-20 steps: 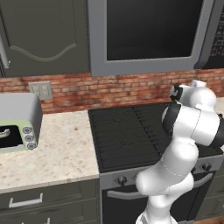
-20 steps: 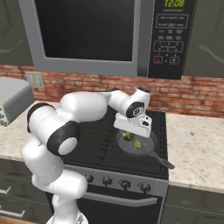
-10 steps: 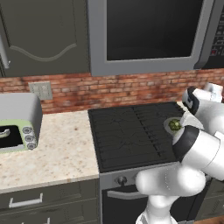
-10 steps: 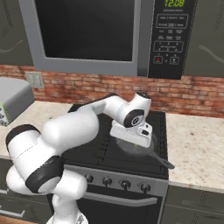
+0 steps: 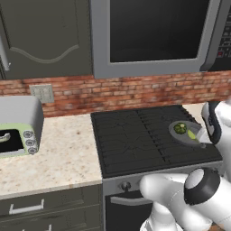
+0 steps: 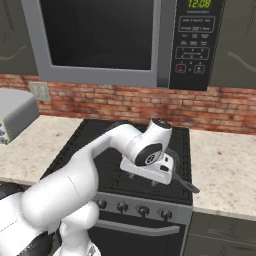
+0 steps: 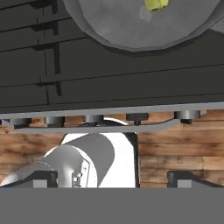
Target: Put the lemon wedge and broccoli in the pan. Then turn on the front right burner and set the heat to medium.
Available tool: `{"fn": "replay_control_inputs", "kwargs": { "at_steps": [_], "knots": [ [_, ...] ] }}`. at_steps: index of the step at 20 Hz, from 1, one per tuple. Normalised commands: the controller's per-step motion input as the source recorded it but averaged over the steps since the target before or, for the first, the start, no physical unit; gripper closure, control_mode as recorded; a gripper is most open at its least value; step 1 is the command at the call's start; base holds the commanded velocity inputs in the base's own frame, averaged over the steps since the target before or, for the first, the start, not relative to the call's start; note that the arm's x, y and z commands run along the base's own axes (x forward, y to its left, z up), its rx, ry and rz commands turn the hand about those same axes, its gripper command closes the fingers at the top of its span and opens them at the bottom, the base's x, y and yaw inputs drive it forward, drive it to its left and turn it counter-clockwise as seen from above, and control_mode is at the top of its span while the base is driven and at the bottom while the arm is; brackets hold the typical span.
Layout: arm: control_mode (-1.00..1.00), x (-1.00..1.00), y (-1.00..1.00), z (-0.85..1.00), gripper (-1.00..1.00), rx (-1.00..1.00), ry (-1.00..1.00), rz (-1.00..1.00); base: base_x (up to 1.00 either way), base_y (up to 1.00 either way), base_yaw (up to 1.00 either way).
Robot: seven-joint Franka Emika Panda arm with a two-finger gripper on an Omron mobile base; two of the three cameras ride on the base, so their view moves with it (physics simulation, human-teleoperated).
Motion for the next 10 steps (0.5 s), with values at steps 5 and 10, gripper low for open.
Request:
{"fn": "replay_control_inputs", "kwargs": {
  "at_steps": [5, 10],
  "knots": [
    [-1.00, -0.53, 0.00, 0.00, -1.00, 0.00, -0.14, 0.00, 0.00, 0.00, 0.00],
    [-1.00, -0.41, 0.00, 0.00, -1.00, 0.00, -0.13, 0.00, 0.00, 0.00, 0.00]
  ]
}}
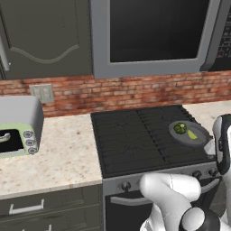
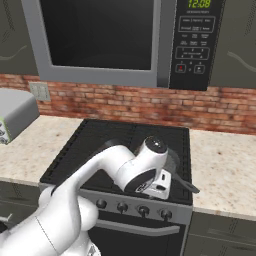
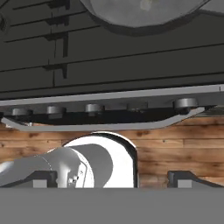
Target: Put the lemon wedge and broccoli in the pan. Then turn on the front right burner and set the heat to medium.
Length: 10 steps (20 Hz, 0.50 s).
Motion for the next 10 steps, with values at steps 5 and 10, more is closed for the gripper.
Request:
{"fn": "replay_control_inputs", "kwargs": {
  "at_steps": [5, 10],
  "knots": [
    [-1.00, -0.32, -0.02, 0.00, -1.00, 0.00, -0.16, 0.00, 0.00, 0.00, 0.00],
    [-1.00, -0.18, -0.28, 0.00, -1.00, 0.00, -0.29, 0.00, 0.00, 0.00, 0.00]
  ]
}}
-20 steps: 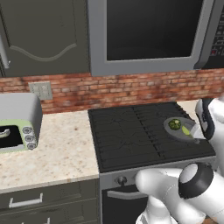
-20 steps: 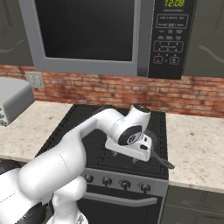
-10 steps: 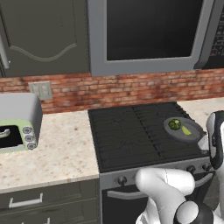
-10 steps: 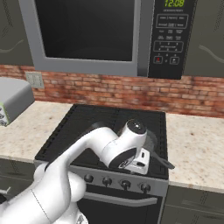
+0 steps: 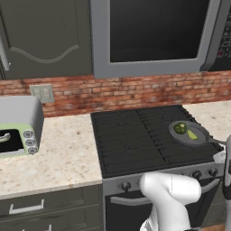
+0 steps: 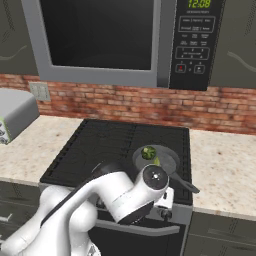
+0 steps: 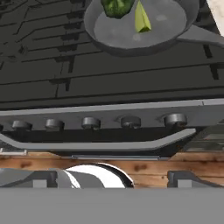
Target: Put the lemon wedge and broccoli in the pan. Then turn on the front right burner and set the heat to medium.
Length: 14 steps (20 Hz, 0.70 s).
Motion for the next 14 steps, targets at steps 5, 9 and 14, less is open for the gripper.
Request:
{"fn": "replay_control_inputs", "kwargs": {
  "at_steps": [5, 9, 14],
  "knots": [
    [-1.00, -0.28, -0.05, 0.00, -1.00, 0.00, -0.29, 0.00, 0.00, 0.00, 0.00],
    [-1.00, -0.36, 0.00, 0.00, -1.00, 0.00, -0.22, -0.04, 0.00, 0.00, 0.00],
    [-1.00, -0.01, 0.00, -0.14, -1.00, 0.00, -0.28, -0.14, 0.00, 0.00, 0.00]
  ]
}}
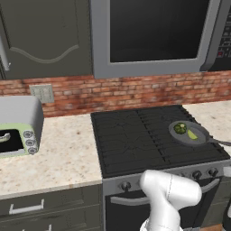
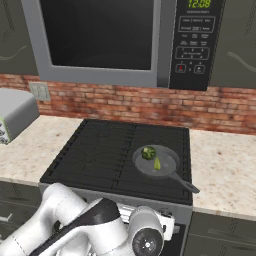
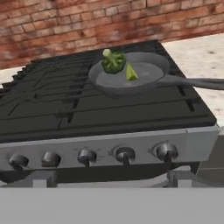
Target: Put the lemon wedge and broccoli in the pan. Then turn on the front right burner and set the heat to medium.
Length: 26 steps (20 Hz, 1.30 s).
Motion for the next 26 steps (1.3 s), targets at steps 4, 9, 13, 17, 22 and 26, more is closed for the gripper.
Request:
{"fn": "replay_control_inputs", "kwargs": {
  "at_steps": [4, 9, 13, 17, 22, 26],
  "knots": [
    [-1.00, 0.01, 0.00, -0.09, -1.00, 0.00, -0.34, -0.16, 0.00, 0.00, 0.00],
    [-1.00, 0.01, 0.00, -0.04, -1.00, 0.00, -0.35, -0.13, 0.00, 0.00, 0.00],
    [-1.00, 0.01, -0.03, -0.01, -1.00, -0.01, -0.15, -0.07, 0.00, 0.00, 0.00],
    [-1.00, 0.08, -0.23, -0.02, -1.00, -0.01, -0.02, -0.01, 0.00, 0.00, 0.00],
    [-1.00, 0.07, -0.52, -0.01, -1.00, 0.00, 0.00, 0.04, 0.00, 0.00, 0.00],
    [-1.00, -0.04, -0.38, -0.01, -1.00, 0.00, 0.00, 0.04, 0.00, 0.00, 0.00]
  ]
}}
